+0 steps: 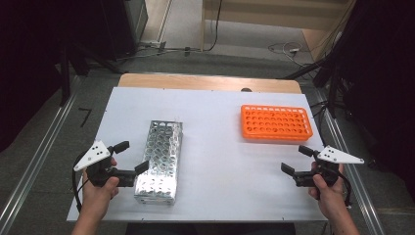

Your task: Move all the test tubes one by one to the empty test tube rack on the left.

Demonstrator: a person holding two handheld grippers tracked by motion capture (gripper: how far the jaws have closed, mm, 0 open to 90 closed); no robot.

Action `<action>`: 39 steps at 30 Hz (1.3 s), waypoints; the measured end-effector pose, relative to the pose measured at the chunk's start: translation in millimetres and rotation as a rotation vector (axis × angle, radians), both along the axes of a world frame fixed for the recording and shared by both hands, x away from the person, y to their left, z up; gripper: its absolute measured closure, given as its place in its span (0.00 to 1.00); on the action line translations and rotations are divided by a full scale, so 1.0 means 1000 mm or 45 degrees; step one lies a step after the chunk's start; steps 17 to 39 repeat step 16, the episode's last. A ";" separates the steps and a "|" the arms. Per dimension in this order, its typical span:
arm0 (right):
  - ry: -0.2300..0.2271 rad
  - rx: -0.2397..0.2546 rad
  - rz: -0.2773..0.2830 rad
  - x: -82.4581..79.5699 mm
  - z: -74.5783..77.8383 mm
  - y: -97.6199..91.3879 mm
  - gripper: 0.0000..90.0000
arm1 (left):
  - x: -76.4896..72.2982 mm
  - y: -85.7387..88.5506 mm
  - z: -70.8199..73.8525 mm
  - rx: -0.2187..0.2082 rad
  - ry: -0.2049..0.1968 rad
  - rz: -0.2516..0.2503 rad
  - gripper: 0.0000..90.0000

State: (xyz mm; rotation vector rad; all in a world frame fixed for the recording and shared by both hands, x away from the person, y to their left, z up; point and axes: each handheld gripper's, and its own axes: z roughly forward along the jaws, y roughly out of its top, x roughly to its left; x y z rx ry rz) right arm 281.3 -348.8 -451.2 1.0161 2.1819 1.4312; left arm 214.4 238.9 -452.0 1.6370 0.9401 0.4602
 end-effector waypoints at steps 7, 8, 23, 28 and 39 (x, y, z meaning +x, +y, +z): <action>-0.001 0.013 -0.016 0.003 -0.010 -0.009 0.00 | 0.000 0.007 -0.006 -0.032 -0.011 -0.011 0.00; 0.002 0.014 -0.016 0.004 -0.010 -0.009 0.00 | 0.000 0.006 -0.005 -0.032 -0.012 -0.011 0.00; 0.000 0.011 -0.017 0.003 -0.008 -0.007 0.00 | 0.001 0.003 -0.005 -0.029 -0.002 -0.020 0.00; 0.000 0.011 -0.017 0.003 -0.008 -0.007 0.00 | 0.001 0.003 -0.005 -0.029 -0.002 -0.020 0.00; 0.000 0.011 -0.017 0.003 -0.008 -0.007 0.00 | 0.001 0.003 -0.005 -0.029 -0.002 -0.020 0.00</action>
